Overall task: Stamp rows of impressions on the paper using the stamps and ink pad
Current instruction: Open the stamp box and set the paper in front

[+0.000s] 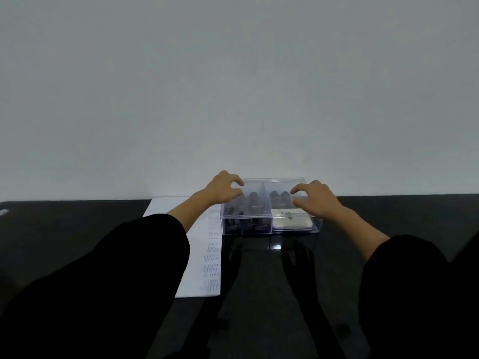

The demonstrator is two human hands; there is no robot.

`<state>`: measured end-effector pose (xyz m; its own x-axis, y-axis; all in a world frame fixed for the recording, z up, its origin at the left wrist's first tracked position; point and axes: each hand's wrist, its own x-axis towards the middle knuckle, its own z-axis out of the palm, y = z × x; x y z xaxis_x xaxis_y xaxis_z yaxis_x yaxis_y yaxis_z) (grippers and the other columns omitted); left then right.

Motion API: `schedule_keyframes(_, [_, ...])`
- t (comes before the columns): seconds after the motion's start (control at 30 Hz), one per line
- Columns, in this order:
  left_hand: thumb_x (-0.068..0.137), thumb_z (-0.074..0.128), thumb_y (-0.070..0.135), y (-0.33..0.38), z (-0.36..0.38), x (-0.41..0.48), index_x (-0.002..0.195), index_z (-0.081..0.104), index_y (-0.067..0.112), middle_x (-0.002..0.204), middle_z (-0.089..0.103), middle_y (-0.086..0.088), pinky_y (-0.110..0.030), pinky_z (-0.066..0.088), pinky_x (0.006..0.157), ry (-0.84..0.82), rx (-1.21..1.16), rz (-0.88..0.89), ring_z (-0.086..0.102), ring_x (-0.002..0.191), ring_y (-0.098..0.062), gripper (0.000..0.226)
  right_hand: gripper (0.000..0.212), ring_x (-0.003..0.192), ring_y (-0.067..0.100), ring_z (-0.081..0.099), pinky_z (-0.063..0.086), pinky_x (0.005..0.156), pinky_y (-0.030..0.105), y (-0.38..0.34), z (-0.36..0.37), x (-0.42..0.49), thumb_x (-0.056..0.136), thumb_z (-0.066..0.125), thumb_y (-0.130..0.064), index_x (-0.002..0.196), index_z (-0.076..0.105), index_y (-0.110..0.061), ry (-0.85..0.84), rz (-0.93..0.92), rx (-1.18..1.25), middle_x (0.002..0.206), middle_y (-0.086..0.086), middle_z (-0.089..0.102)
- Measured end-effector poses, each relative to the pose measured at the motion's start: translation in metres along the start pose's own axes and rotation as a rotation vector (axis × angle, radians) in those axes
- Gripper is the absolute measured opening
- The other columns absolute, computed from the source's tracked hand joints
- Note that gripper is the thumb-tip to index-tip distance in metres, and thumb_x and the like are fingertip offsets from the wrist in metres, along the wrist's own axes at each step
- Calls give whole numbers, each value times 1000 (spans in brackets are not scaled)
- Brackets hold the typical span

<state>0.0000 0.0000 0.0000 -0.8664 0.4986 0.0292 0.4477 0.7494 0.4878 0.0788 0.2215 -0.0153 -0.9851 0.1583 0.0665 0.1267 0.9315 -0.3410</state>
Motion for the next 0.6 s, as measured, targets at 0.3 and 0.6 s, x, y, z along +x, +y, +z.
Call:
schedule_keyframes(0.3, [98,43,23,-25,12,33,143,34,12,153,28,-10,-34,22,113,-57,12,-120,24,141,-29,47,50,122,42,41,34,105,44,19,23,43,91,50,-44,136,42,-24,-13,157,81,138,25,37])
schedule_keyframes(0.6, [94,53,24,-19,28,40,145,29,12,152,25,-12,-40,43,99,-3,-179,-247,33,135,-32,58,50,130,34,37,33,105,42,19,28,46,90,55,-39,135,45,-18,20,180,267,143,13,42])
